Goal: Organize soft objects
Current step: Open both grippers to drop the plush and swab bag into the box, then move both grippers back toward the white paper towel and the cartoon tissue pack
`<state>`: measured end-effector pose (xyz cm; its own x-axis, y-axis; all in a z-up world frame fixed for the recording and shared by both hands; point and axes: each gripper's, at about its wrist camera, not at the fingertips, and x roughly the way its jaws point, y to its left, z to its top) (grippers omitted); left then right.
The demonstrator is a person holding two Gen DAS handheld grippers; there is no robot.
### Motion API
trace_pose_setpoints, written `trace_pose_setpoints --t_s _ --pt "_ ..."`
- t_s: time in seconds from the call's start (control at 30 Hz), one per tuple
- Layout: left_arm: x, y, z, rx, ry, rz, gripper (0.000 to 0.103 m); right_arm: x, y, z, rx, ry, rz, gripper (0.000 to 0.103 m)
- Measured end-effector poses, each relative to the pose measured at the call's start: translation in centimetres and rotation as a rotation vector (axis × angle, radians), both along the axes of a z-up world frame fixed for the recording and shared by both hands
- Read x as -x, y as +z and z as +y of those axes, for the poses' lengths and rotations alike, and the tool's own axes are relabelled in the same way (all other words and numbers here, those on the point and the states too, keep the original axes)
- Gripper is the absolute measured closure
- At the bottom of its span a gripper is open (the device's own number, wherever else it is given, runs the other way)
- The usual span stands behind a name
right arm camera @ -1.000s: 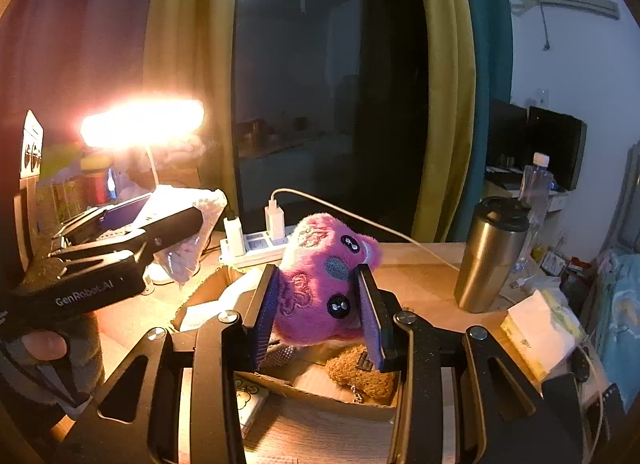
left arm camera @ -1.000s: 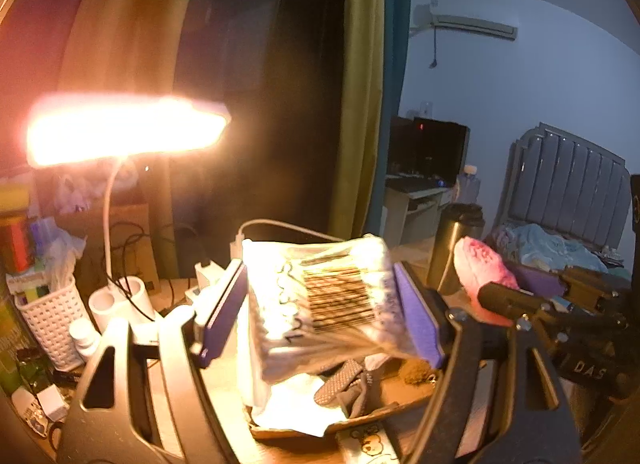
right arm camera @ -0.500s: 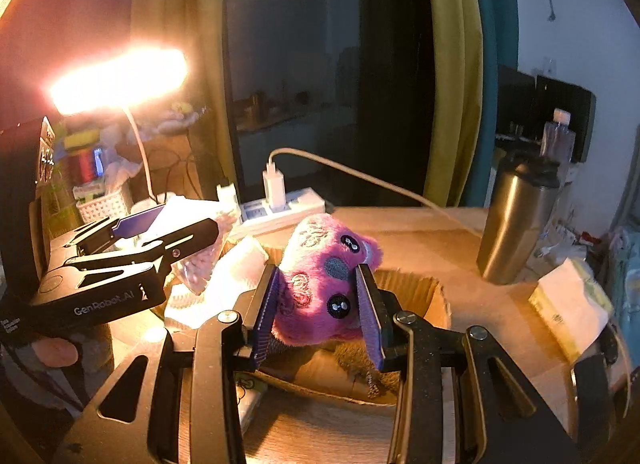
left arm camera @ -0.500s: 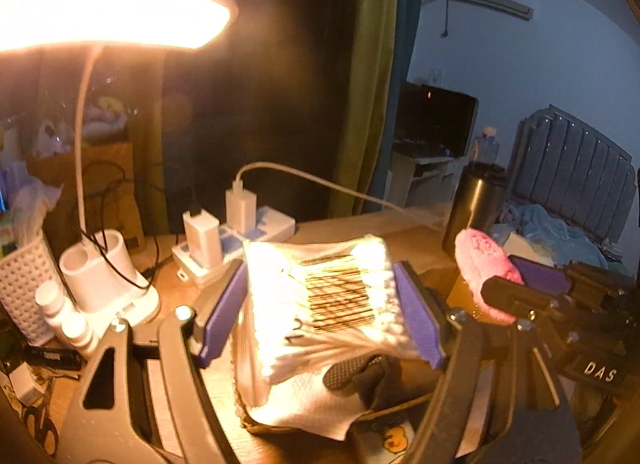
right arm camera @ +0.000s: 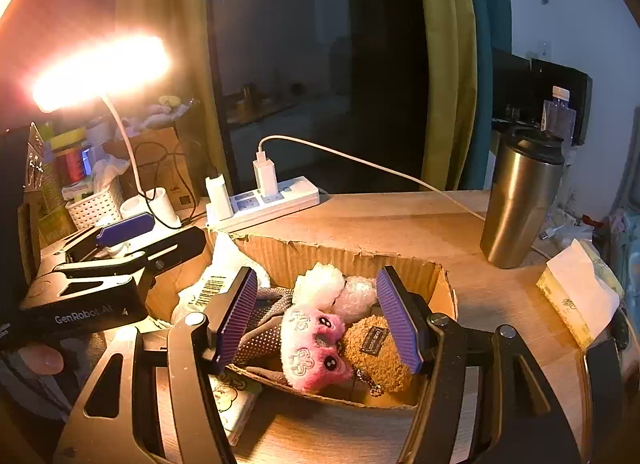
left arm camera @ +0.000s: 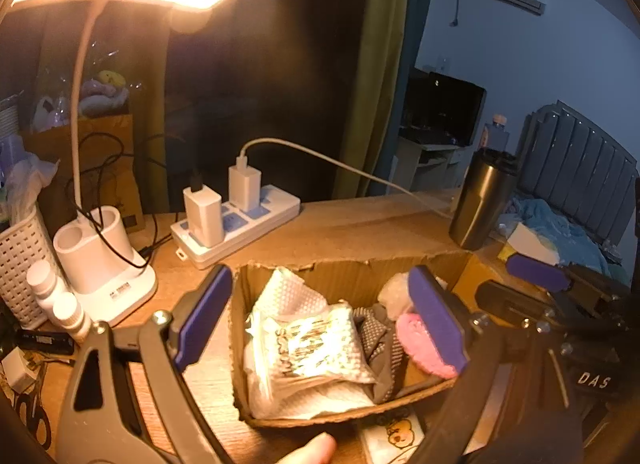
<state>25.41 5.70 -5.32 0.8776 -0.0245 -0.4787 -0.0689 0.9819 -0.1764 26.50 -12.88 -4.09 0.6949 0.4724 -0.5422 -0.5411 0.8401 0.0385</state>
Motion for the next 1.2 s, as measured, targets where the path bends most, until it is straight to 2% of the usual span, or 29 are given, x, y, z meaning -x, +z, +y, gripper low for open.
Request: trace_pose_setpoints --t_s 0.7,1.2 --pt "5.6 3.7 -1.3 -0.030 -0.011 -0.081 0.012 5.0 3.2 -2.1 -0.021 -0.021 -0.078 0.037" --pt "9.2 5.0 -2.1 -0.052 -0.022 -0.121 0.012 8.1 4.4 -3.0 -0.015 -0.032 -0.114 0.037"
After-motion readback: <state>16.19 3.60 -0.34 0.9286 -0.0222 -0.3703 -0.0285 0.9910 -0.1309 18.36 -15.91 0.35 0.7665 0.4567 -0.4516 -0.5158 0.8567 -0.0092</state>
